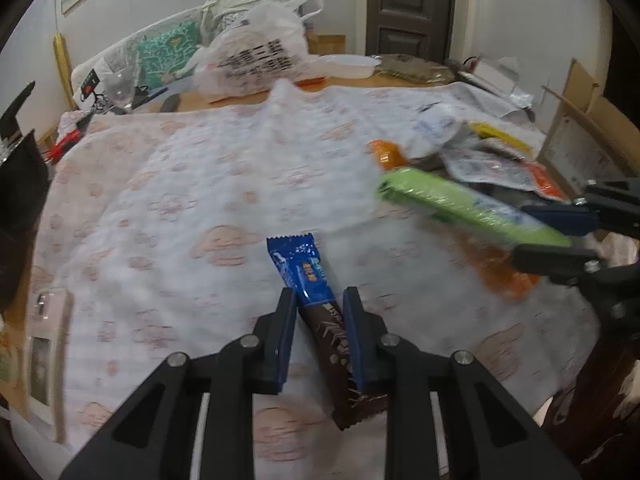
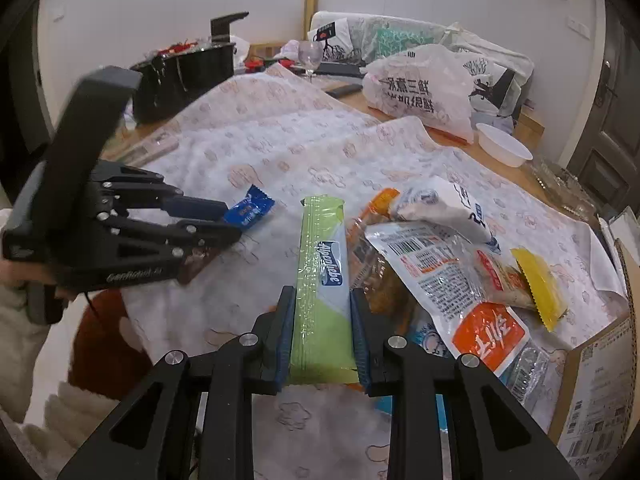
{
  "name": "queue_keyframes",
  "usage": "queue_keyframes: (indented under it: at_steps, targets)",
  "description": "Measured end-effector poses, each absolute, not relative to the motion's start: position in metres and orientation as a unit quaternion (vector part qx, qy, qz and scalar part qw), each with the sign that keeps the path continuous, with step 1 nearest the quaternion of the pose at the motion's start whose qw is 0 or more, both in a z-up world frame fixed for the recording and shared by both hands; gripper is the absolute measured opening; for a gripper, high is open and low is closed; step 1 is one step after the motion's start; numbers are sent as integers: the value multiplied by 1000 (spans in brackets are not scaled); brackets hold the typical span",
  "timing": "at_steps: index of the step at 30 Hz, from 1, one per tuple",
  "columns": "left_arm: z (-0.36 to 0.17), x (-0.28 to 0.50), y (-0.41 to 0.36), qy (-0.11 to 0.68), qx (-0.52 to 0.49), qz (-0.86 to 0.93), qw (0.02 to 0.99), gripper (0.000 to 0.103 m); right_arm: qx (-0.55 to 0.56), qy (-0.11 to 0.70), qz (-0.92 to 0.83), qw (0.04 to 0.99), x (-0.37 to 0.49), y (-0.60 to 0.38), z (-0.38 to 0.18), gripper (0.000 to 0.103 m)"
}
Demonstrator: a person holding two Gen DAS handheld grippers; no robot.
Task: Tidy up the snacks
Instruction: 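Close the left tool on the blue chocolate bar while the right tool grips the green wafer bar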
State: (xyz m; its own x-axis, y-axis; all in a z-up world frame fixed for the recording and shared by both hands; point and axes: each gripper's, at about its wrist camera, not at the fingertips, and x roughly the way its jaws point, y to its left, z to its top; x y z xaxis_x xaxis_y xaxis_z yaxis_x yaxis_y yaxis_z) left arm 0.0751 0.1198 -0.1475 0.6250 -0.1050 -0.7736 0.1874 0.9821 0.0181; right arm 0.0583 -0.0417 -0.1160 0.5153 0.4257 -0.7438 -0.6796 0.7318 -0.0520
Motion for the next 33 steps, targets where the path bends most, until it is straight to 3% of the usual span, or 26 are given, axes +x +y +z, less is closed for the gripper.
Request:
queue_keyframes:
  at_steps: [17,33]
  targets:
    - [-156,53,116,409,43,-23,911,25,-162,416,331,831,66,10,-141,25]
    - [-149,48,128,385,-7,-46,922,17,-159,411,312,842,73,19,-143,21]
